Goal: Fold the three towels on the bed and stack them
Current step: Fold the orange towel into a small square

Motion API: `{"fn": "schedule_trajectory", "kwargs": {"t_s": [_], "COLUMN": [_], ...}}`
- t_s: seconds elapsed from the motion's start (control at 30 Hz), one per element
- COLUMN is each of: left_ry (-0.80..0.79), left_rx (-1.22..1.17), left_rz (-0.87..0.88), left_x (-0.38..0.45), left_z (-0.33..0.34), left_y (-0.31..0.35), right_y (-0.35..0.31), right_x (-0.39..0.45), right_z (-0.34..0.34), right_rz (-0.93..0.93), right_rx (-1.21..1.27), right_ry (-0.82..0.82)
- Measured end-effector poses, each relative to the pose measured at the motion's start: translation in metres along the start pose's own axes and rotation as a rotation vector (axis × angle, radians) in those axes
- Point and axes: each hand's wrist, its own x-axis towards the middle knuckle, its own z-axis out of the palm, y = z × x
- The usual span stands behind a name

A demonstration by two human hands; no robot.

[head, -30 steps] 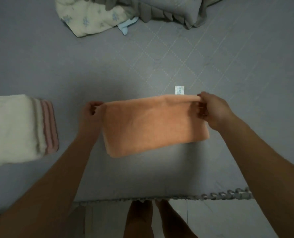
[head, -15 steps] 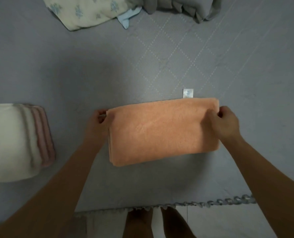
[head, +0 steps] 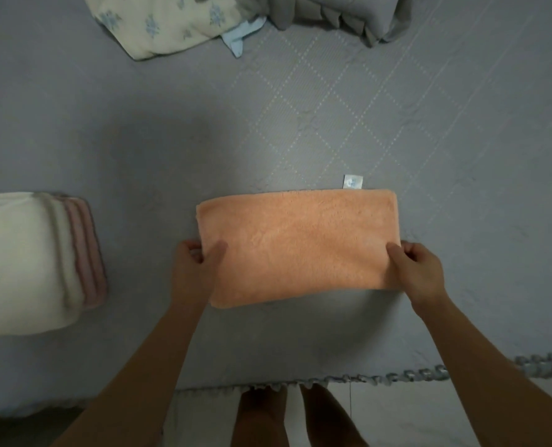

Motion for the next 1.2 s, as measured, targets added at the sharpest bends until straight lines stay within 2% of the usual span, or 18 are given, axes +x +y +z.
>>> {"fn": "schedule_trajectory", "kwargs": {"t_s": [0.07, 0.2, 0.27, 0.33, 0.37, 0.43, 0.53, 0.6, 0.67, 0.73, 0.83, 0.97, 1.07, 1.13, 1.2], "left_ry": [-0.058, -0.035, 0.009, 0.115, 0.181, 0.245, 0.181, 0.093, 0.016, 0.022, 0.048, 0.105, 0.126, -0.048, -0.245], "left_rx": [0.049, 0.063, 0.102, 0.103, 0.112, 0.216, 0.482, 0.775, 0.911, 0.928, 0.927, 0.845, 0.93, 0.924, 0.927], "left_rz": [0.0, -0.013, -0.057, -0.018, 0.086, 0.419, 0.843, 0.967, 0.924, 0.806, 0.744, 0.624, 0.623, 0.575, 0.482], "left_x": [-0.014, -0.028, -0.03, -0.037, -0.041, -0.053, -0.06, -0.054, -0.036, -0.017, -0.013, -0.016, -0.004, 0.011, 0.026], "left_z": [-0.004, -0.012, -0.01, -0.008, -0.006, 0.003, 0.044, 0.073, 0.087, 0.085, 0.072, 0.054, 0.05, 0.051, 0.051], "left_y": [-0.017, -0.038, -0.038, -0.029, -0.022, -0.005, 0.019, 0.023, 0.011, -0.008, -0.024, 0.004, 0.057, 0.09, 0.105], "right_y": [0.01, 0.024, 0.025, 0.017, 0.009, -0.013, -0.041, -0.042, -0.03, -0.014, 0.008, 0.029, 0.036, 0.04, 0.033], "right_x": [-0.008, -0.012, -0.014, -0.019, -0.024, -0.04, -0.062, -0.063, -0.044, -0.016, 0.014, 0.022, 0.001, -0.016, -0.025], "right_z": [-0.006, -0.012, -0.01, -0.008, -0.005, 0.01, 0.061, 0.095, 0.109, 0.101, 0.072, 0.02, -0.006, -0.009, -0.007], "right_rz": [-0.041, -0.06, -0.004, -0.005, -0.091, -0.434, -0.875, -1.04, -1.113, -1.079, -0.947, -0.522, -0.237, -0.102, 0.074], "right_rx": [0.025, 0.026, -0.042, -0.077, -0.098, -0.194, -0.412, -0.64, -0.868, -0.964, -0.973, -0.871, -0.745, -0.64, -0.403], "right_ry": [0.04, 0.057, 0.009, 0.089, 0.161, 0.207, -0.082, -0.2, -0.2, -0.14, -0.06, 0.027, 0.055, 0.042, -0.165]}}
